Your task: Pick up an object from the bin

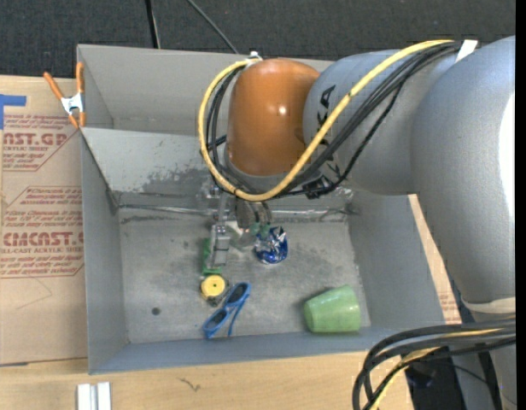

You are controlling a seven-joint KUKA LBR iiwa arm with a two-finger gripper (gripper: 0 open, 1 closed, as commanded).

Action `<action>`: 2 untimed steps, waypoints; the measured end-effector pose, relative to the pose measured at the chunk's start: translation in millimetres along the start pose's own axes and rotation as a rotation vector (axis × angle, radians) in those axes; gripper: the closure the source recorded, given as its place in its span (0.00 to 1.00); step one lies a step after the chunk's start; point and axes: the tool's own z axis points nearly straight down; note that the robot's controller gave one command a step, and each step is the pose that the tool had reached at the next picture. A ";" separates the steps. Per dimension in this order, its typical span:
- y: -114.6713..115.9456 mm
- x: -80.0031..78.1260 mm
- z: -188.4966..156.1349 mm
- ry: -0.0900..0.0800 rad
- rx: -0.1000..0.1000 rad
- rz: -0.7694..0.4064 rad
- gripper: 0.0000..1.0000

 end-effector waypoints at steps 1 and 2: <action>-69.3 0.2 93.8 0.006 0.004 -0.220 0.00; -25.8 14.6 99.2 0.001 0.000 -0.519 0.00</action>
Offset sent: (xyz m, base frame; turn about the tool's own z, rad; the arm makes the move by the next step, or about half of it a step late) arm 0.0012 -0.0669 -0.0906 -0.2221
